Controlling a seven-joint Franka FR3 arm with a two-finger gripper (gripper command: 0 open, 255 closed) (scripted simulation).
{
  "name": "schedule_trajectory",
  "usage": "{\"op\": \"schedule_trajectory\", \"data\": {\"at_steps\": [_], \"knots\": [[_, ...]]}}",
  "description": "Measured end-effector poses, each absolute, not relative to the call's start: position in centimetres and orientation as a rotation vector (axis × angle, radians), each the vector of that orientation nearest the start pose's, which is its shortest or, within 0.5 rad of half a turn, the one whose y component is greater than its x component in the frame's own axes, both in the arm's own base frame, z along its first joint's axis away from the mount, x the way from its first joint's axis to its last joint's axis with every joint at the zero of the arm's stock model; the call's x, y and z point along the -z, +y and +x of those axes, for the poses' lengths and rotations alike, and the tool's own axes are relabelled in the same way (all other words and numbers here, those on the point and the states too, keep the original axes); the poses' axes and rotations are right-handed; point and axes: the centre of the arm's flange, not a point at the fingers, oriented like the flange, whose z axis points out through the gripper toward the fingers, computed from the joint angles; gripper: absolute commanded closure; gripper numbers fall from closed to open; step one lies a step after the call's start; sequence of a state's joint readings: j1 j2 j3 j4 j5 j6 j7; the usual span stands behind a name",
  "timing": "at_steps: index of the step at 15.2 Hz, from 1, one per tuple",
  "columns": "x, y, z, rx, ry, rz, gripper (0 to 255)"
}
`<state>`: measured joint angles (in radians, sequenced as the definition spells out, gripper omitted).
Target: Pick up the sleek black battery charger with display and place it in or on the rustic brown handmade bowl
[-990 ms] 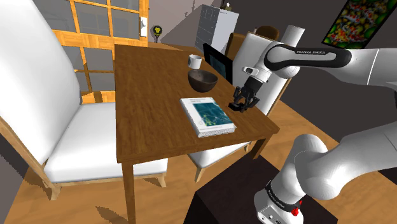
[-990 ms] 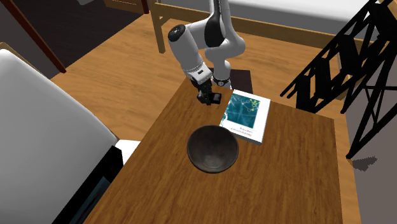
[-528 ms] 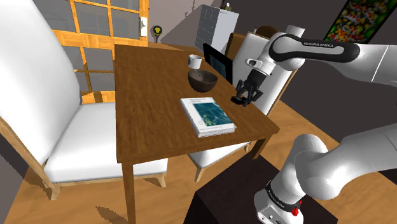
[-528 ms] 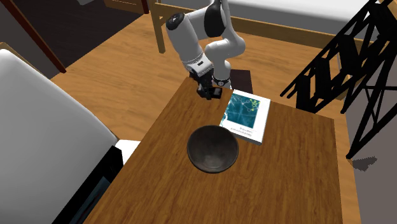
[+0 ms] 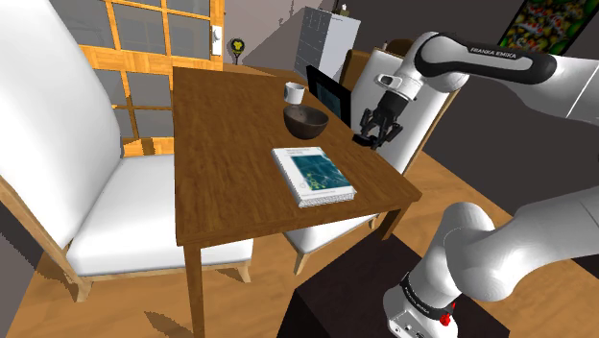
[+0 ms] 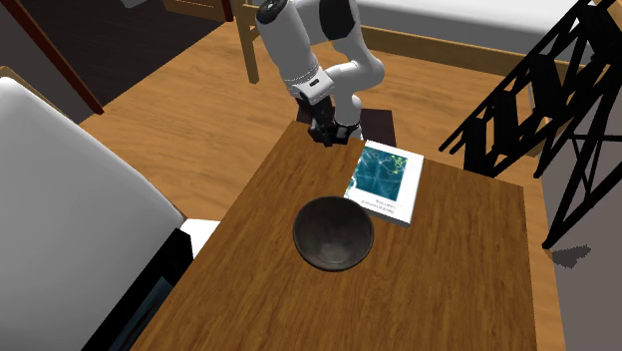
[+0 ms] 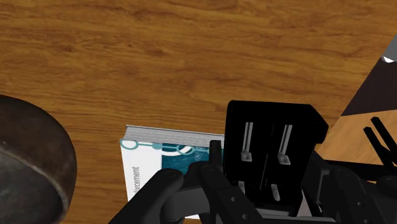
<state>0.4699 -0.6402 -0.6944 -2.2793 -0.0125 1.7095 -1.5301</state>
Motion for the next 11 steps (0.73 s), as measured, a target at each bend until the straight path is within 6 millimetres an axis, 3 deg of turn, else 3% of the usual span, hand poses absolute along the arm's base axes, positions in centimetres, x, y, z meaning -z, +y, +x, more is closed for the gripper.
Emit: {"op": "schedule_trajectory", "data": {"at_steps": [11], "knots": [[-58.5, -12.7, 37.7, 0.352, -1.846, -2.141, 255]]}}
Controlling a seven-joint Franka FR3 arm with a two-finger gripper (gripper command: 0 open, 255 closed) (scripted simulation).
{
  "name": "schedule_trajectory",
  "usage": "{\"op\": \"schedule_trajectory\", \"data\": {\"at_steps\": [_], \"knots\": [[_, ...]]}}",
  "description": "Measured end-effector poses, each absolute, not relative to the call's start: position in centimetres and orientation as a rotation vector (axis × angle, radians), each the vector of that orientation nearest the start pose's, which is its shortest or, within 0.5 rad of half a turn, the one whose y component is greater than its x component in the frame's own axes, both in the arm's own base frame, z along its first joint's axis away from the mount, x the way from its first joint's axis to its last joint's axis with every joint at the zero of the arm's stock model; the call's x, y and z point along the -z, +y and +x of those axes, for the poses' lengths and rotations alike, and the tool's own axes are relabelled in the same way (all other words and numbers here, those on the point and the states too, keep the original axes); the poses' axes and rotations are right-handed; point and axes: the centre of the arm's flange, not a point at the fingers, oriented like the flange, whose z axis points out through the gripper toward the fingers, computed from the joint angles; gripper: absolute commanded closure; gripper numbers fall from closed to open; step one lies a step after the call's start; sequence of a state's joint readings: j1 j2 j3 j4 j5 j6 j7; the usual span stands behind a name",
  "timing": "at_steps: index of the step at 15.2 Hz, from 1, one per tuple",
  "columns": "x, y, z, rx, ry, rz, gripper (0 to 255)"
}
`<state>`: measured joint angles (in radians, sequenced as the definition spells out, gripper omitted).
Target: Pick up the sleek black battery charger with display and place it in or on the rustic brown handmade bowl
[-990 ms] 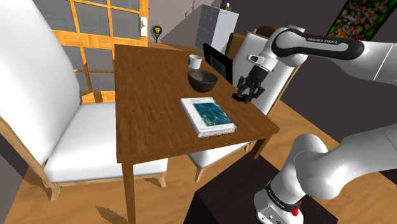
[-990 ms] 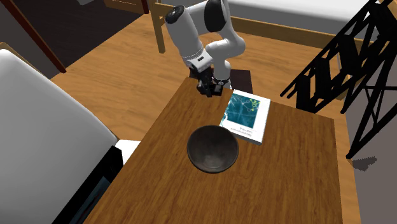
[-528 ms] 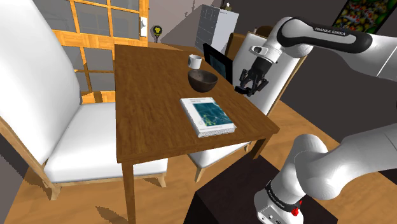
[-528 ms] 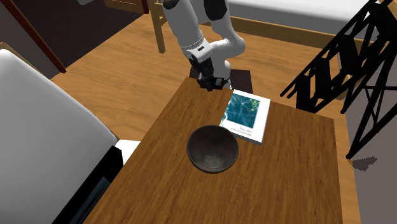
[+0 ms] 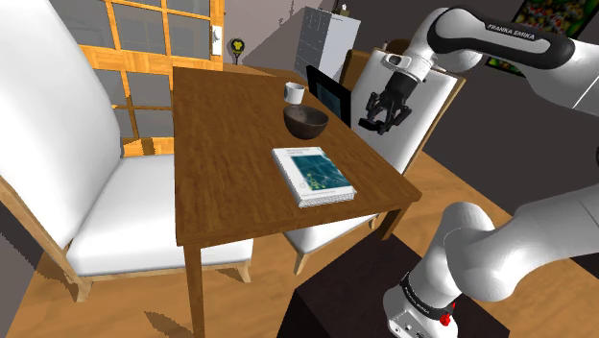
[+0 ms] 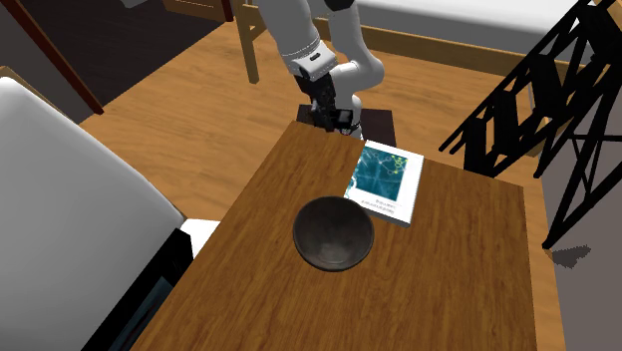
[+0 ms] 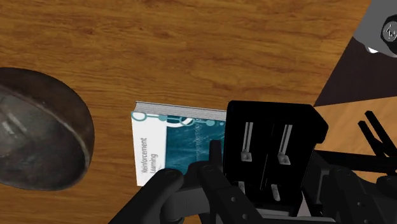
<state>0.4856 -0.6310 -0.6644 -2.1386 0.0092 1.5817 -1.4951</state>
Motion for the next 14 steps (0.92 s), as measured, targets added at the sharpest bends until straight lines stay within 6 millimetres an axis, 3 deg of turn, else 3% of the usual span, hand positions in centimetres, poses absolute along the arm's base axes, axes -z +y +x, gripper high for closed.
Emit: {"op": "schedule_trajectory", "data": {"at_steps": [4, 14], "knots": [[-59.0, -12.3, 41.5, 0.352, -1.845, -2.139, 255], [-59.3, -11.5, 54.7, 0.348, -1.842, -2.146, 255]]}}
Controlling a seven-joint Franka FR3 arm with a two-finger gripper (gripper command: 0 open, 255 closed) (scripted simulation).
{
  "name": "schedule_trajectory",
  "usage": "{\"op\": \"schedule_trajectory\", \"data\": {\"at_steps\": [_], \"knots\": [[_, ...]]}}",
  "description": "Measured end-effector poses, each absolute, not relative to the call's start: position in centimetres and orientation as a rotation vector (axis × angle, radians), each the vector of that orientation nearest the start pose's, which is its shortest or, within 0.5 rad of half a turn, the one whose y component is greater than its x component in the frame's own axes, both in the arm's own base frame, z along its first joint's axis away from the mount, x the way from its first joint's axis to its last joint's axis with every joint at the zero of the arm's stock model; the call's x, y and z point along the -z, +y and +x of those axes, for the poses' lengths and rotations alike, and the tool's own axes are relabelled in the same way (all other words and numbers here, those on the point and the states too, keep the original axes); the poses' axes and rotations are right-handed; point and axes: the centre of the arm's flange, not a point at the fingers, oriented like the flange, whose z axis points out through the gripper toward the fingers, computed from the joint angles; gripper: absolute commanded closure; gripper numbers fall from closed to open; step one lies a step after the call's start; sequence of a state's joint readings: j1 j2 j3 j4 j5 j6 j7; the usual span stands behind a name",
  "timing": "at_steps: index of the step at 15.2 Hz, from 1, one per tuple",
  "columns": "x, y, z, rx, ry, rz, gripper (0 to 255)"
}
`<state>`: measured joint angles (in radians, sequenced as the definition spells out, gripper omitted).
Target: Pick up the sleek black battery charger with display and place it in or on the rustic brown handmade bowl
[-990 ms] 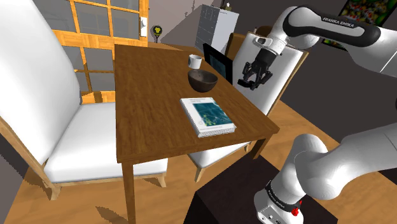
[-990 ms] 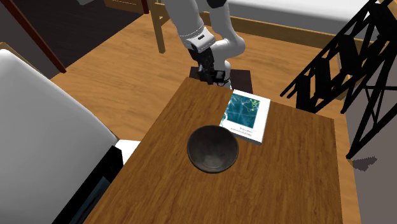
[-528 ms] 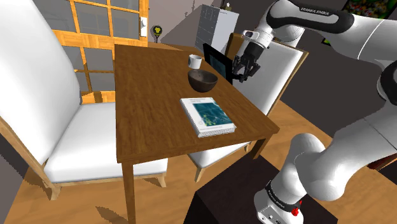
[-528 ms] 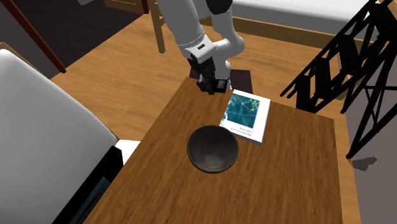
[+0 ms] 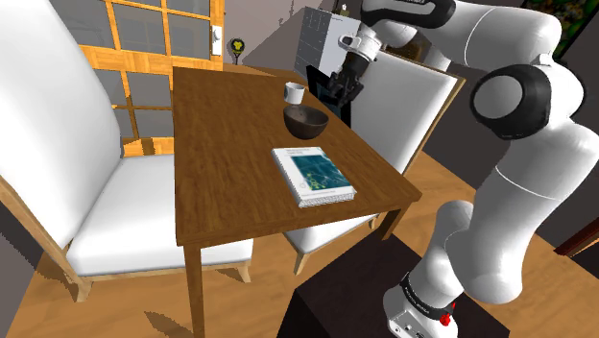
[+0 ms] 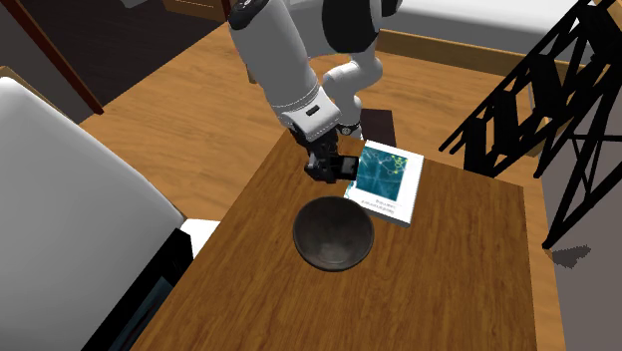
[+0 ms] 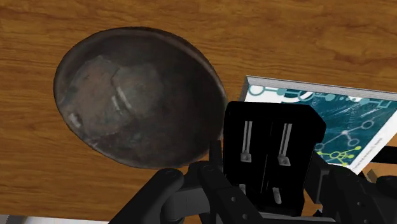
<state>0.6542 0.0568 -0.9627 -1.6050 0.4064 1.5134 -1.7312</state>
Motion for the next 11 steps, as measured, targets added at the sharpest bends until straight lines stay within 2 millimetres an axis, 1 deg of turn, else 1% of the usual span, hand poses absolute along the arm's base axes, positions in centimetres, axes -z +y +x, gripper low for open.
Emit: {"op": "schedule_trajectory", "data": {"at_steps": [2, 4, 5, 7, 9, 11], "knots": [[-59.1, -11.0, 57.4, 0.349, -1.843, -2.147, 255], [-59.4, -10.4, 60.0, 0.350, -1.844, -2.147, 255], [-59.7, -10.4, 61.4, 0.349, -1.845, -2.147, 255], [-59.5, -10.2, 63.7, 0.350, -1.845, -2.146, 255], [-58.7, -10.1, 64.6, 0.350, -1.846, -2.141, 255], [-57.6, -10.2, 64.8, 0.350, -1.846, -2.140, 255]]}}
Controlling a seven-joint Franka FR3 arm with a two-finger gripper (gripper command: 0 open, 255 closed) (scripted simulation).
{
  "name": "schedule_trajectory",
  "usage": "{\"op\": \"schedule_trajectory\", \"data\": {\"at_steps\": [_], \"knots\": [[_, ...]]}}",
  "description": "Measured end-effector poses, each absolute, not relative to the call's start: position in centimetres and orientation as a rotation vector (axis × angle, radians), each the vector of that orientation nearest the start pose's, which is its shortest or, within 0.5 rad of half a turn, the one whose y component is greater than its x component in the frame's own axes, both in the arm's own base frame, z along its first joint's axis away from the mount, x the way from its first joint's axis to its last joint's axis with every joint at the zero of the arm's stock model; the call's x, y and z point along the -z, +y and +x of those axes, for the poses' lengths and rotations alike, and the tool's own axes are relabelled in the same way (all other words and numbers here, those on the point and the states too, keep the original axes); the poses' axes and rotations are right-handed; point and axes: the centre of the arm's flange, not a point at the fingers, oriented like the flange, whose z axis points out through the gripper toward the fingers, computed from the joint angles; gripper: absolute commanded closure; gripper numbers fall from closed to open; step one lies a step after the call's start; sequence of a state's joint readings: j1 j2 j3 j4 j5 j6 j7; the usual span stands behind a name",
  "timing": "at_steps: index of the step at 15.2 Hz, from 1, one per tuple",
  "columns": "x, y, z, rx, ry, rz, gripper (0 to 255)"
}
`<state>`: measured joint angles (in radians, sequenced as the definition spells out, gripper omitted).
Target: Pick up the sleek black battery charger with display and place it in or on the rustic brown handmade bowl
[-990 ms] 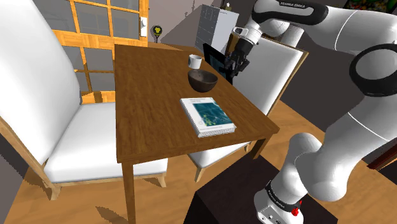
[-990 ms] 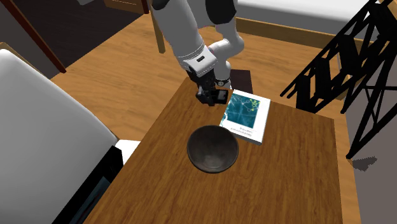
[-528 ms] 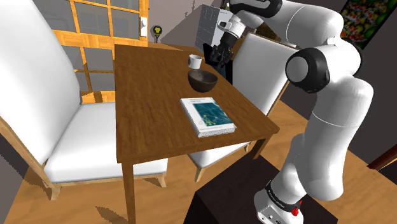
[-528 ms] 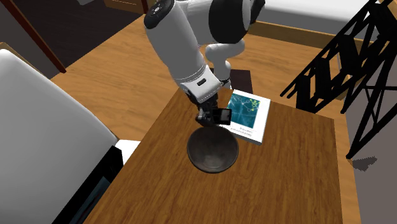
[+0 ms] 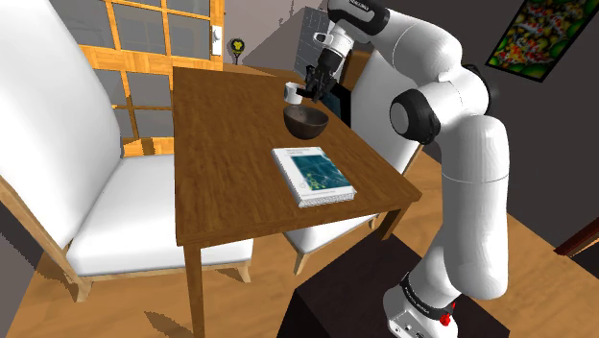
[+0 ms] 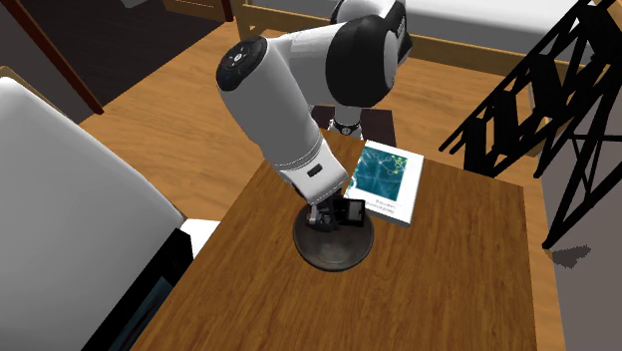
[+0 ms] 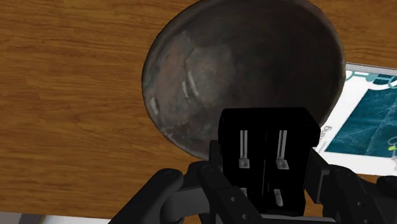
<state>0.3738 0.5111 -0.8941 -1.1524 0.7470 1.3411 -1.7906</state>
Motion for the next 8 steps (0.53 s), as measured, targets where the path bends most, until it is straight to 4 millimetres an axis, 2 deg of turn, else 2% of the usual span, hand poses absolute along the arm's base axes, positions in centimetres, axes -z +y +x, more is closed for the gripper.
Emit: {"op": "schedule_trajectory", "data": {"at_steps": [8], "knots": [[-53.4, -10.2, 64.8, 0.351, -1.846, -2.140, 255]]}}
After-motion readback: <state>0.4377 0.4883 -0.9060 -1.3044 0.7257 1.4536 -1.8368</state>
